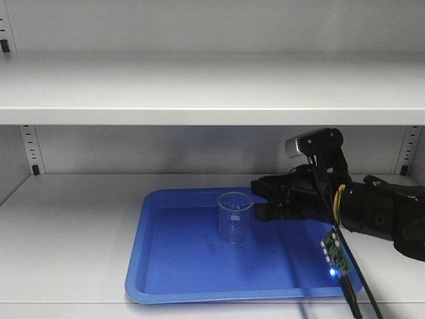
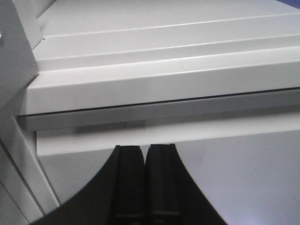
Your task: Pick beaker and place in left cabinet
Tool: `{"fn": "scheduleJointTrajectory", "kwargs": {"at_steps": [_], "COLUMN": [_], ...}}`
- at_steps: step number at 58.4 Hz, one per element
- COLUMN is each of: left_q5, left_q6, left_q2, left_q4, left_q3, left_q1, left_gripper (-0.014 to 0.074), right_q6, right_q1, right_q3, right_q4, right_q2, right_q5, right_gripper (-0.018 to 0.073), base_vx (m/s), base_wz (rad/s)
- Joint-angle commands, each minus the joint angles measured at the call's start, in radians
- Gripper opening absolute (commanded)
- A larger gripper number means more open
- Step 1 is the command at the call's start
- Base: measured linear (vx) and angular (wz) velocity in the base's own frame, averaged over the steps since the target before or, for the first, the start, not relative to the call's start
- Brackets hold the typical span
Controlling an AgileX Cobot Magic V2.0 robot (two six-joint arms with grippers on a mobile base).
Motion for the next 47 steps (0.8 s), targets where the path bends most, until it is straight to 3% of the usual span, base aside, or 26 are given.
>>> {"fn": "scheduleJointTrajectory", "kwargs": {"at_steps": [1,31,47], "left_q5": [-0.074,-0.074,-0.074], "left_q6": [-0.004,-0.004,-0.004], "left_q2": [-0.011,-0.011,-0.011], "left_q4": [0.000,0.000,0.000], "left_q3": [-0.012,-0.012,-0.012], "left_q1": [0.001,0.001,0.001], "left_gripper": [0.0004,0.0004,0.0004], "right_q6": [0.058,0.101,0.101], "right_q1": [-0.006,-0.006,-0.006], "right_q3": [0.021,0.362,0.399], "right_q4": [-0.029,-0.026,-0.038], "right_q2": [-0.078,-0.417,-0.468], "right_q5": [0.055,0.154,0.150], "right_gripper": [-0.0005,-0.0004,-0.0004], "base_vx": [0.00,0.00,0.00], "base_wz": [0.00,0.00,0.00]}}
